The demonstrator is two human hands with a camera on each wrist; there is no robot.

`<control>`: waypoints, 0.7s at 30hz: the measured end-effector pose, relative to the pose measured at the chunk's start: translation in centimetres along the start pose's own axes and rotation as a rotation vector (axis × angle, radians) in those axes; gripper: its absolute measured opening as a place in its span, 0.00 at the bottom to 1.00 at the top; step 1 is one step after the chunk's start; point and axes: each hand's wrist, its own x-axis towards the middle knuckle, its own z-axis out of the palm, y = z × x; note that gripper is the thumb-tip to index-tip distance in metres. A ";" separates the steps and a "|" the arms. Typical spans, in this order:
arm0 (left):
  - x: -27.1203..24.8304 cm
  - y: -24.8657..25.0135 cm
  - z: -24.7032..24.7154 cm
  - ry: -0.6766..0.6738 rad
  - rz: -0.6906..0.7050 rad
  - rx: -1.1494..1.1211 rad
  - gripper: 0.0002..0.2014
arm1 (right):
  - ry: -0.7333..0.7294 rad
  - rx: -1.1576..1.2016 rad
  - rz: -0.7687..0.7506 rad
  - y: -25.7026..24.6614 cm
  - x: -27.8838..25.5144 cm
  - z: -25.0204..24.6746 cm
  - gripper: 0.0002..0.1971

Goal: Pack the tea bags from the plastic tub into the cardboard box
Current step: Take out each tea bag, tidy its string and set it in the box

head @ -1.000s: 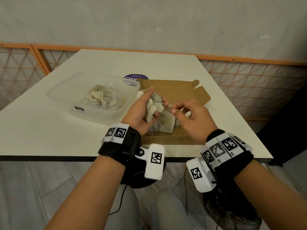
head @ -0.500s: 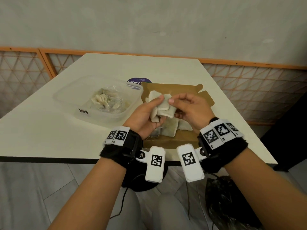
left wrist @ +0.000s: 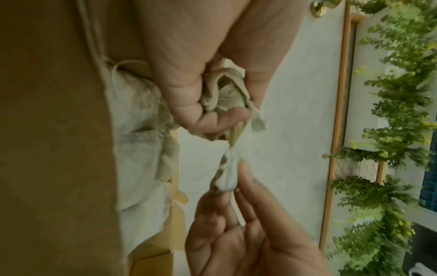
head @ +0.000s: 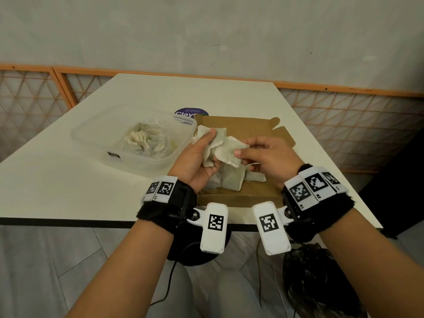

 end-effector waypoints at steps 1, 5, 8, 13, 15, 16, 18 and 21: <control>0.0 0.1 0.0 0.017 -0.001 -0.033 0.06 | 0.024 -0.004 0.000 0.1 0.0 -0.5 0.09; -0.3 0.1 0.3 0.042 0.002 -0.013 0.04 | 0.022 0.079 -0.041 0.0 -1.0 -2.6 0.08; -0.4 -0.2 0.4 0.018 0.041 0.117 0.03 | -0.115 0.295 -0.104 -1.1 -1.9 -3.2 0.11; -0.7 -0.6 0.7 -0.013 0.077 0.275 0.04 | -0.179 0.201 -0.065 -1.9 -1.5 -1.3 0.21; -0.9 -0.6 0.8 -0.037 0.071 0.318 0.01 | -0.180 0.074 -0.022 -1.8 -1.1 -0.2 0.25; -0.9 -0.5 0.9 -0.050 0.066 0.340 0.02 | -0.188 0.026 -0.006 -1.8 -0.9 0.1 0.25; -1.0 -0.4 0.9 -0.086 0.042 0.343 0.09 | -0.200 -0.007 0.006 -1.8 -0.7 0.4 0.20; -1.0 -0.1 0.7 -0.129 -0.024 0.233 0.08 | -0.154 0.035 0.002 -1.9 -0.6 0.4 0.16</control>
